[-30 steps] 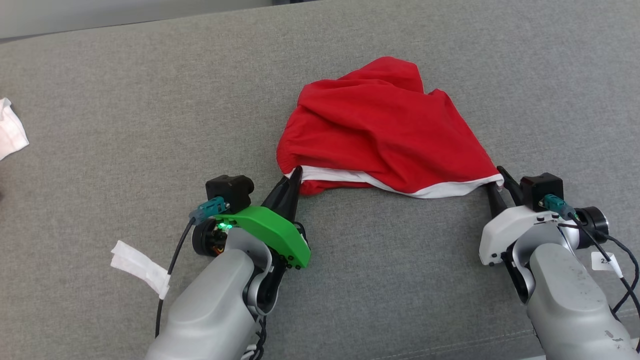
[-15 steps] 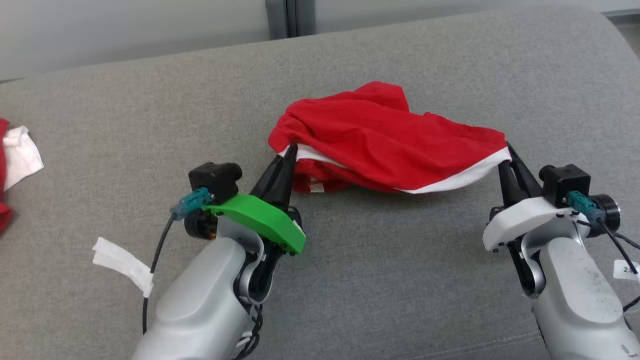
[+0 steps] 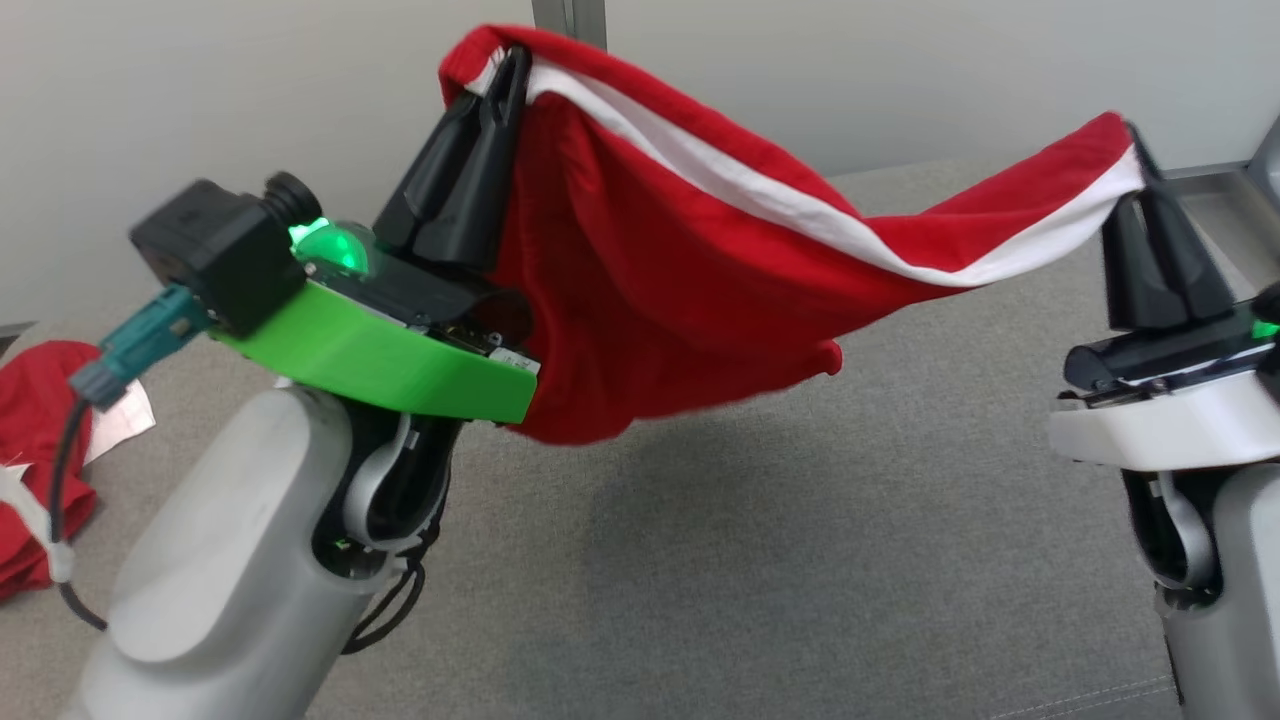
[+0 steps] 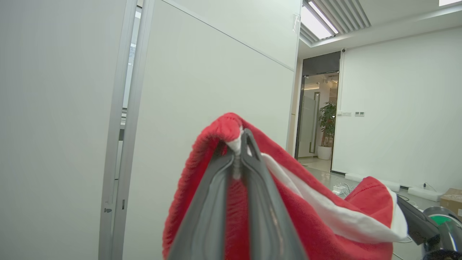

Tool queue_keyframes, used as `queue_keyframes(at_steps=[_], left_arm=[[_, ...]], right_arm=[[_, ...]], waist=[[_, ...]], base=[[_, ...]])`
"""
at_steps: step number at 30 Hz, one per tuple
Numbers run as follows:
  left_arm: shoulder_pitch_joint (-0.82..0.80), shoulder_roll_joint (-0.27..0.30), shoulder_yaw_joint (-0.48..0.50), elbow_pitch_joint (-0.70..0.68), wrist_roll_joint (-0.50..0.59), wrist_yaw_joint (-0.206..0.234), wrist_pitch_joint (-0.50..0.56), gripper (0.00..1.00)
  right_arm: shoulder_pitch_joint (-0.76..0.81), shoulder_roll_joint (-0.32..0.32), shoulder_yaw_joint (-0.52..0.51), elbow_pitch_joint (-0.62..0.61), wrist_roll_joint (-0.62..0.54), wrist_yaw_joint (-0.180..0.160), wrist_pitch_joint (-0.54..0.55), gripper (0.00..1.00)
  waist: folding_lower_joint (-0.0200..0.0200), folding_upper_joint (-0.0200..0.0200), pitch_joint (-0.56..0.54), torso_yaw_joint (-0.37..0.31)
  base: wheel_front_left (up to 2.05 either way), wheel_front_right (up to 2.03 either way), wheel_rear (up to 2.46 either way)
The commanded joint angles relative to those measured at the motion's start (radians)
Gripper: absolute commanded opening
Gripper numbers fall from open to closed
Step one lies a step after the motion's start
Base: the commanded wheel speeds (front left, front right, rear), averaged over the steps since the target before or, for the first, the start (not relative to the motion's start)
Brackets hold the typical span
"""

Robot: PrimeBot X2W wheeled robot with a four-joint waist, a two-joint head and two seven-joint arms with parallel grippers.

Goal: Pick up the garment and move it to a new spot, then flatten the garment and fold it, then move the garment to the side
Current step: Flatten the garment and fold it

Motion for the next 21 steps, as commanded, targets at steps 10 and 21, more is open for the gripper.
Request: queue_keyframes(at_steps=[10, 21], left_arm=[[-0.126, 0.093, 0.008, -0.186, -0.023, 0.049, 0.224, 0.0], [-0.397, 0.095, -0.006, 0.242, 0.047, -0.025, 0.269, 0.0]], right_arm=[[0.027, 0.006, -0.056, -0.307, -0.019, -0.001, 0.184, 0.0], [-0.375, 0.024, 0.033, 0.143, 0.038, -0.001, 0.109, 0.0]], waist=[[0.0, 0.0, 0.002, -0.029], [0.0, 0.0, 0.294, -0.096]], base=[[0.0, 0.0, 0.0], [0.0, 0.0, 0.0]])
